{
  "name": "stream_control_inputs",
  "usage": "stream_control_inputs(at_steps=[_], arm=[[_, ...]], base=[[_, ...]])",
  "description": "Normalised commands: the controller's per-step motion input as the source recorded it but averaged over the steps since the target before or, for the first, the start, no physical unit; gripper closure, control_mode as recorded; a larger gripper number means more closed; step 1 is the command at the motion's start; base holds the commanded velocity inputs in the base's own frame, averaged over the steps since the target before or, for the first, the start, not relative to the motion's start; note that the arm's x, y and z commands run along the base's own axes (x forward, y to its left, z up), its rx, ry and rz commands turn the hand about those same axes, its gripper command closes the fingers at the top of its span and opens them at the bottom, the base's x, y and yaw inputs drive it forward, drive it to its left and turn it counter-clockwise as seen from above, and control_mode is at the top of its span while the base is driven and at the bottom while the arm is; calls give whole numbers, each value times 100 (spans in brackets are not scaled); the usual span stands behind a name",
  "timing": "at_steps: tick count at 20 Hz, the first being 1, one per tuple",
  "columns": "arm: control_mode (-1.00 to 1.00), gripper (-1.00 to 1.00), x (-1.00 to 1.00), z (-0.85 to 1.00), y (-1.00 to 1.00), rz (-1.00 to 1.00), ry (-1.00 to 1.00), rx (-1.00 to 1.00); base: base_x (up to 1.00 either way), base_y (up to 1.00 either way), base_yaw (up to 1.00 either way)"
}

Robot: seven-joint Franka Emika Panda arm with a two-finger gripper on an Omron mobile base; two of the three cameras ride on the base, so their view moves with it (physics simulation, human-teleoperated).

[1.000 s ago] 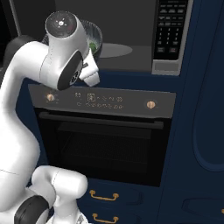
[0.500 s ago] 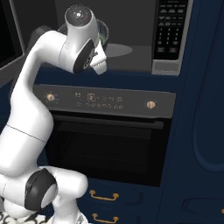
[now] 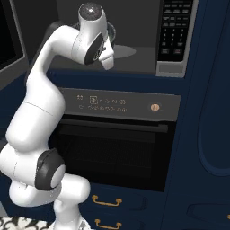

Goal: Pick the broccoli from the sink and place it in the bowl. Then pick the bowl and place it in the microwave. Then close the microwave door and press the start button.

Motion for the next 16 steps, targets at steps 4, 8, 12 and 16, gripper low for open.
stream_control_inputs(at_steps=[4,8,12,16], arm=[[-100,100,58,0,7,-3,3,0],[-100,100,56,0,2,-3,0,0],[-100,100,38,0,0,-4,1,0],[-100,-100,10,0,0,-6,1,0]], base=[[0,0,0],[0,0,0],[0,0,0],[0,0,0]])
